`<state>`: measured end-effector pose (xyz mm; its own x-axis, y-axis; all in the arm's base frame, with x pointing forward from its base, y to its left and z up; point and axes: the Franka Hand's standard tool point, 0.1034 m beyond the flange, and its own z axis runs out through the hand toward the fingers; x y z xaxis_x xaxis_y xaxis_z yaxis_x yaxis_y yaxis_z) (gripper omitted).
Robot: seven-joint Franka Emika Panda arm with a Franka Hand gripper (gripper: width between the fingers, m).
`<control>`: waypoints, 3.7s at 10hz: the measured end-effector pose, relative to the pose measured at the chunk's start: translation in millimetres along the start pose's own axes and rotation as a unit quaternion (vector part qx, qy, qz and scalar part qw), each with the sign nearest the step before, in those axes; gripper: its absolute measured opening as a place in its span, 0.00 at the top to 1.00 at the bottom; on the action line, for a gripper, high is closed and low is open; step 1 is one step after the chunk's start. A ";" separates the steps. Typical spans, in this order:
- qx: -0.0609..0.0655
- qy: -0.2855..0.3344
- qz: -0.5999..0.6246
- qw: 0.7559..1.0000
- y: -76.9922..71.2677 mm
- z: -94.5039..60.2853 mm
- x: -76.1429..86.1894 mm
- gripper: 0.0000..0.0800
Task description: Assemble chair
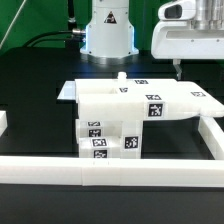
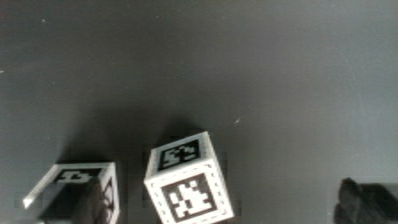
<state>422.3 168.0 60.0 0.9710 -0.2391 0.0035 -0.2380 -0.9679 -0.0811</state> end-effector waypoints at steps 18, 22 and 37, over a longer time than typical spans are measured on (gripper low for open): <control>-0.005 0.019 -0.096 0.995 -7.3 35.8 27.4 0.19; -0.011 0.020 -0.099 0.995 -2.5 51.4 22.2 0.19; 0.008 -0.009 -0.064 0.998 -9.4 -8.4 20.8 0.67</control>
Offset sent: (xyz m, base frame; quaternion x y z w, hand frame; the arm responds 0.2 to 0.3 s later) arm 0.0000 0.0000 0.0000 0.0000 0.0000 0.0000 1.0000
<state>444.5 171.4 69.2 0.9937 -0.1118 -0.0021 -0.1115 -0.9890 -0.0974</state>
